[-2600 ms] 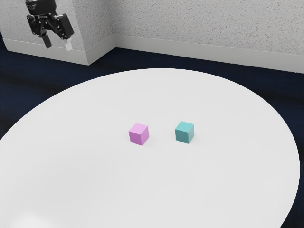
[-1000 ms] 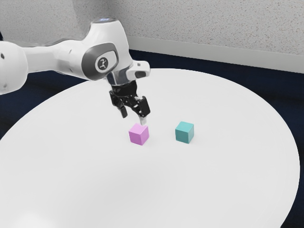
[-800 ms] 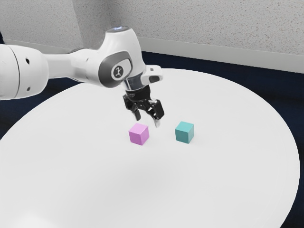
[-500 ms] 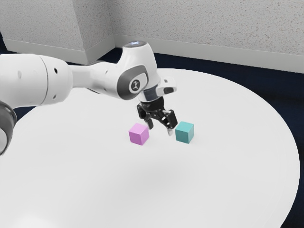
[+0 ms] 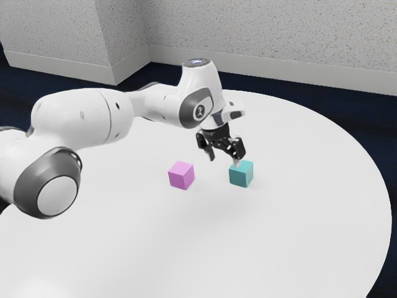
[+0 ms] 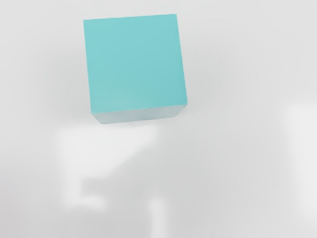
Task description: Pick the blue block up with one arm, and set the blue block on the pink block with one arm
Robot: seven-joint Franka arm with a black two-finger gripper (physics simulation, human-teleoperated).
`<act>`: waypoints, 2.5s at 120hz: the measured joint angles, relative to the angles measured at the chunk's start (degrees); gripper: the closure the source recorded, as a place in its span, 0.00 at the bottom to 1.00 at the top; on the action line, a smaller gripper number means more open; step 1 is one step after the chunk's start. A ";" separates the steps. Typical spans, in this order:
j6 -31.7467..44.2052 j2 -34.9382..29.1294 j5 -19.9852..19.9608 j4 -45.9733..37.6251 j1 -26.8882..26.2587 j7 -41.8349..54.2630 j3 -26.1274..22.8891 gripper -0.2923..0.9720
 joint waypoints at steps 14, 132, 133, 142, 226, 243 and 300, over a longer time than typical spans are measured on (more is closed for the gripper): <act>-0.34 3.26 0.05 4.42 2.18 -0.16 -2.25 0.25; -0.25 24.24 0.41 29.92 6.78 -1.04 -7.65 0.25; -0.24 24.27 0.41 29.93 6.77 -1.04 -7.67 0.25; -0.20 24.47 0.73 29.94 6.64 -1.10 -7.67 0.25; 3.95 27.62 2.84 31.30 6.66 -1.92 -7.85 0.25; 5.18 27.98 2.79 31.32 6.74 -2.09 -8.19 0.32; 6.06 22.07 4.19 24.45 6.46 -4.27 -7.57 0.56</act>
